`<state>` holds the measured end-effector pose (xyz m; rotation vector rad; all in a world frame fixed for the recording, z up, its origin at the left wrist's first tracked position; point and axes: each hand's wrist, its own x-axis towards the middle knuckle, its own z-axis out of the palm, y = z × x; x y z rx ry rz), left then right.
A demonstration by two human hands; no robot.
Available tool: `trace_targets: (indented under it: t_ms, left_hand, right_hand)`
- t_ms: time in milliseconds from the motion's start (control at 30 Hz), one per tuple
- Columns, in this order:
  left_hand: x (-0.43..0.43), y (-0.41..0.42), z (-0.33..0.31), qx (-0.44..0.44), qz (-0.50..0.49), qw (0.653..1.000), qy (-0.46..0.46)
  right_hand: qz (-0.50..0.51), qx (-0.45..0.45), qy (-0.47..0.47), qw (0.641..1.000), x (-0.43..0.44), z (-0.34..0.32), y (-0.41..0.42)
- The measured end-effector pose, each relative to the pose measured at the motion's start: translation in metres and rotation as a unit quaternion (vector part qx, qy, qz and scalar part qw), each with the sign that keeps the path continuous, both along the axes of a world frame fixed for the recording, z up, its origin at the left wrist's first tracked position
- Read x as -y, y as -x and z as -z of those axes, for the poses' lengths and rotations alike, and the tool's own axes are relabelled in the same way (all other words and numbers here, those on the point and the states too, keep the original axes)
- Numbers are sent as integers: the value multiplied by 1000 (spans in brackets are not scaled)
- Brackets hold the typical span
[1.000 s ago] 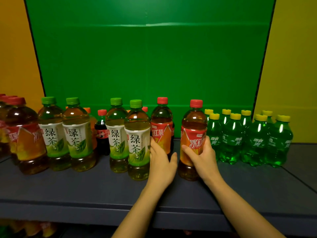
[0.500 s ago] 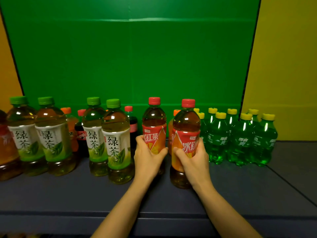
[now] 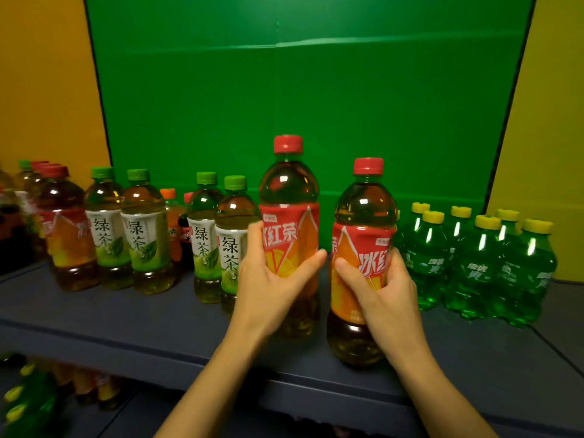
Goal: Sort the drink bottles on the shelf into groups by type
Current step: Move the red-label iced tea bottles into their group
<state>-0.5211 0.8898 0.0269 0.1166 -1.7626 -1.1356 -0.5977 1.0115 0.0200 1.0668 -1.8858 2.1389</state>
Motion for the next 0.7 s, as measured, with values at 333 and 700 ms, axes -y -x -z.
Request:
trace_targets:
  t_ms: [333, 700]
  left_hand:
    - [38, -92, -19, -31, -131, 991, 24]
    - [131, -169, -5, -8, -216, 976, -21]
  right_hand:
    - [-139, -22, 8, 990, 41, -11, -43]
    - [-183, -32, -13, 983, 130, -6, -100]
